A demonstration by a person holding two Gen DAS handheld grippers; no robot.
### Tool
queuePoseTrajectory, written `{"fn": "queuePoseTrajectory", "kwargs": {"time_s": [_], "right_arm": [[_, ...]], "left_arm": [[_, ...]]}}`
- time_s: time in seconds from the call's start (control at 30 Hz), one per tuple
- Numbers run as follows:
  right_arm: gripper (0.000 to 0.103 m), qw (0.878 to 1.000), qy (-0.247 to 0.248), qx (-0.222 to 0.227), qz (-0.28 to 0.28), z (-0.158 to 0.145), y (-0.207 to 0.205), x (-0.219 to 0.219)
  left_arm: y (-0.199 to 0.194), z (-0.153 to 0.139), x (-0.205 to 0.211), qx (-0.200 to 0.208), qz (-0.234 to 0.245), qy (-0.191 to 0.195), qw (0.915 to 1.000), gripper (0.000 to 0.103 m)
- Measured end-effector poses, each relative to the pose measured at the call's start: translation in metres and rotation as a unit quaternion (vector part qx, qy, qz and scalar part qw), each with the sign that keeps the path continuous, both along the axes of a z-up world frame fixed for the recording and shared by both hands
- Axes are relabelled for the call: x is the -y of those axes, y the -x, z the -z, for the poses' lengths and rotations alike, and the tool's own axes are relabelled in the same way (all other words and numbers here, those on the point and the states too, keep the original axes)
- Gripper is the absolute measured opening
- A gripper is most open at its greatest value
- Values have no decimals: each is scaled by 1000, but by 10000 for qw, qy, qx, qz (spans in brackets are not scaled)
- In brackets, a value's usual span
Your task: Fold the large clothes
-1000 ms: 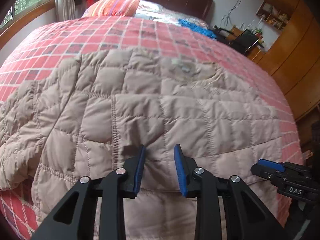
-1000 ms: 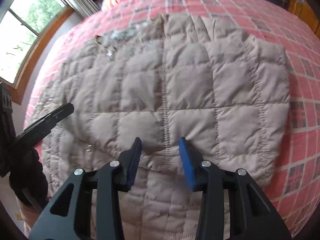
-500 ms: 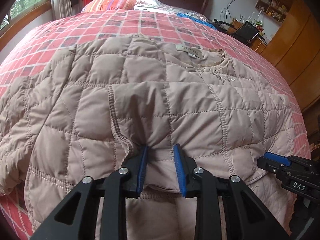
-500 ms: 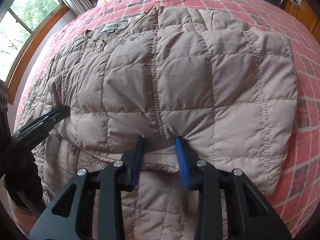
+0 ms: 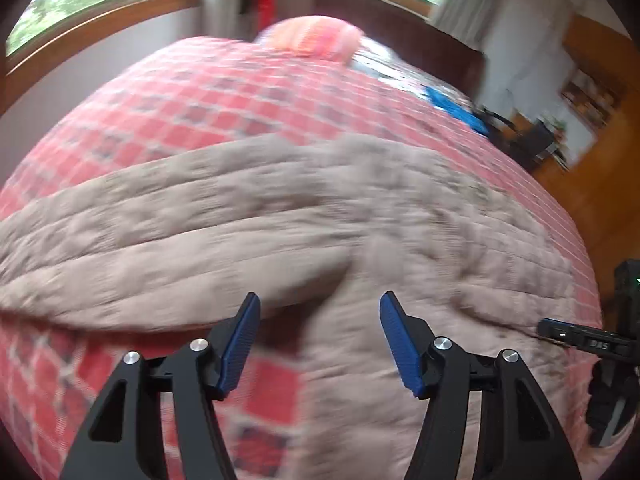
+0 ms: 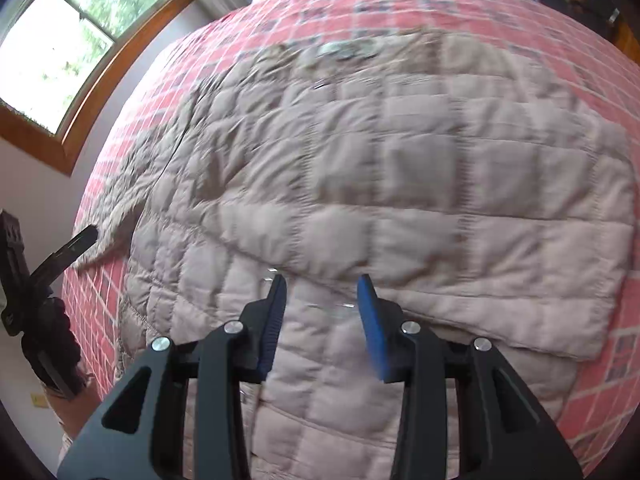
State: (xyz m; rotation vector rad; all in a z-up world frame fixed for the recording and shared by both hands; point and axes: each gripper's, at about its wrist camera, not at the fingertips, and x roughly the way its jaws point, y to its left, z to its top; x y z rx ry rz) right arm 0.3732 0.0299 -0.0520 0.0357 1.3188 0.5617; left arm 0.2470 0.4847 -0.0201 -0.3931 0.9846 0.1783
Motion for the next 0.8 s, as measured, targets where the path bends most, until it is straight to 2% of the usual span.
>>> {"fn": "queuePoseTrajectory", "kwargs": {"time_s": [0.1,0.2,0.3,0.4,0.5,0.7,0.8], "right_arm": [[38,9998,-1,-19,-187,2,1,-24],[38,9995,89,-33,-301,3,-1,-48],[38,9991,243,3,-338,6,-3,-61],[36,9990,342,15,-285,13,-8,-66],[34,9989,384,10,-260,19,-11,-66],[34,9988,433,-8,-248,25,-13,-65],[34,9985,471,31,-262,27,-11,-68]], "left_arm": [[39,13,-61,-247,-723,-97,9970,63],[71,26,-117,-381,-1395,-10,9895,63],[101,38,-174,-375,-2206,53,9746,63],[116,49,-217,-350,-2766,294,9599,63],[122,60,-243,-273,-3056,544,9502,63],[116,63,-261,137,-3289,708,9416,62],[112,62,-270,118,-3416,506,9384,39]]}}
